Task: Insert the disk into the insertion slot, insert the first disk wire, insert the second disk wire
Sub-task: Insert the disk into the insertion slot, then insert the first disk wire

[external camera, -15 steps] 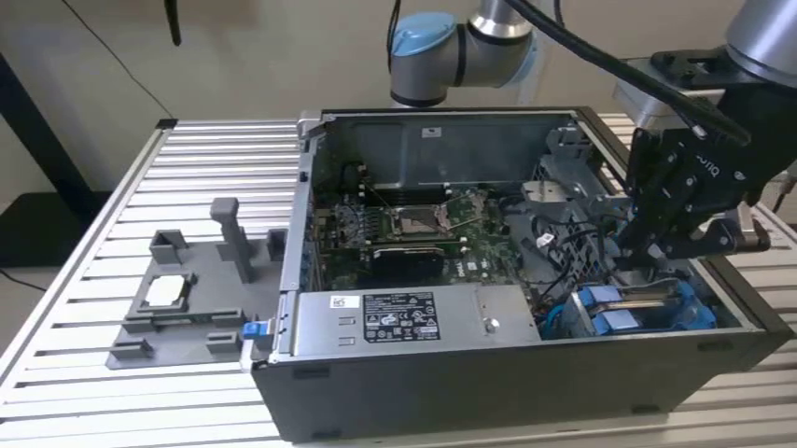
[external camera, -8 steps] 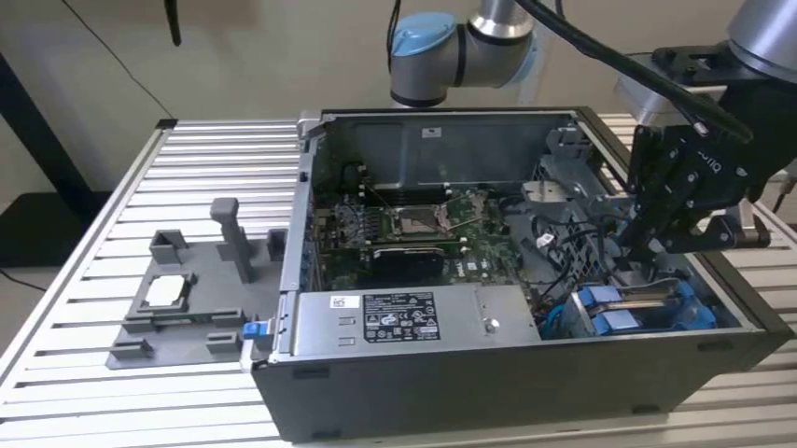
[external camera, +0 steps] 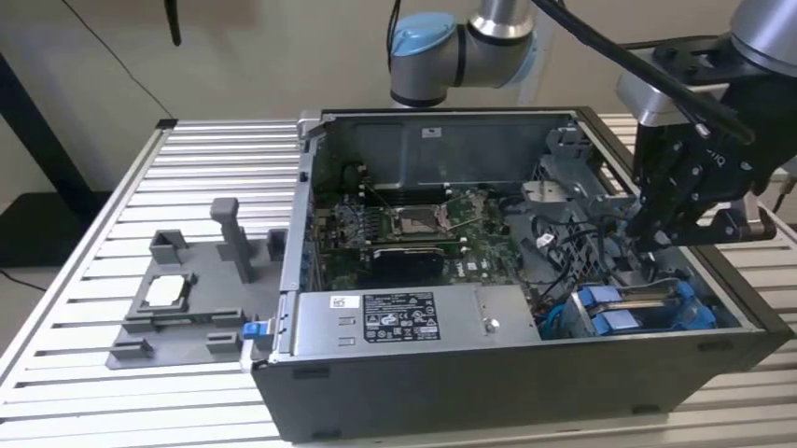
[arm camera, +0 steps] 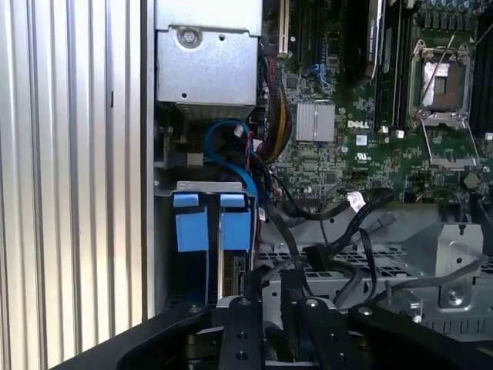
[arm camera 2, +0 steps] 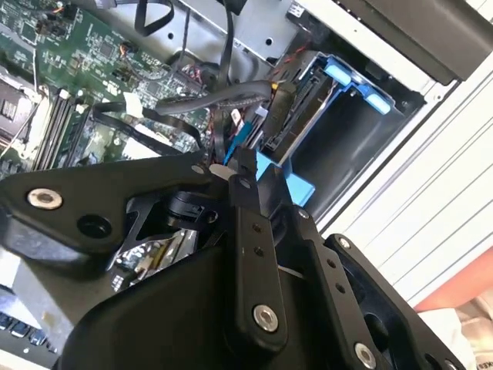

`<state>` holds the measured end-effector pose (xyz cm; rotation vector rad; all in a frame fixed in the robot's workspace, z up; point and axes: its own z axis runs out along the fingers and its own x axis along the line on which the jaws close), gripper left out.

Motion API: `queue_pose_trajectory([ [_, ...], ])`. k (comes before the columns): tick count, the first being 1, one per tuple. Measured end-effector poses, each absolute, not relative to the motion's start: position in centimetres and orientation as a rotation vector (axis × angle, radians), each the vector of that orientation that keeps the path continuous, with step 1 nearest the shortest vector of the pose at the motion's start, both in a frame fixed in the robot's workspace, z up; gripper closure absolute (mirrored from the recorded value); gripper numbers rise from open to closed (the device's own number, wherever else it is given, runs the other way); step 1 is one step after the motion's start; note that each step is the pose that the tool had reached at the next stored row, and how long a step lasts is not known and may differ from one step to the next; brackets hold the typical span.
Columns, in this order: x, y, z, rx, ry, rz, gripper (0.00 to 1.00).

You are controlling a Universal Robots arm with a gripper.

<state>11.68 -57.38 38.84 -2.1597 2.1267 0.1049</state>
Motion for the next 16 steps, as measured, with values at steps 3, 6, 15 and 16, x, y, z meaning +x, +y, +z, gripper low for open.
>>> queue_pose_trajectory([
  [3,11.62,-57.39,39.34,-2.163,2.113,0.098,0.75],
  [6,11.62,-57.38,39.42,-2.166,2.082,0.074,0.73],
  [15,11.62,-57.29,39.32,-2.17,1.959,-0.072,0.67],
  [16,11.62,-57.23,39.28,-2.179,1.948,-0.08,0.67],
])
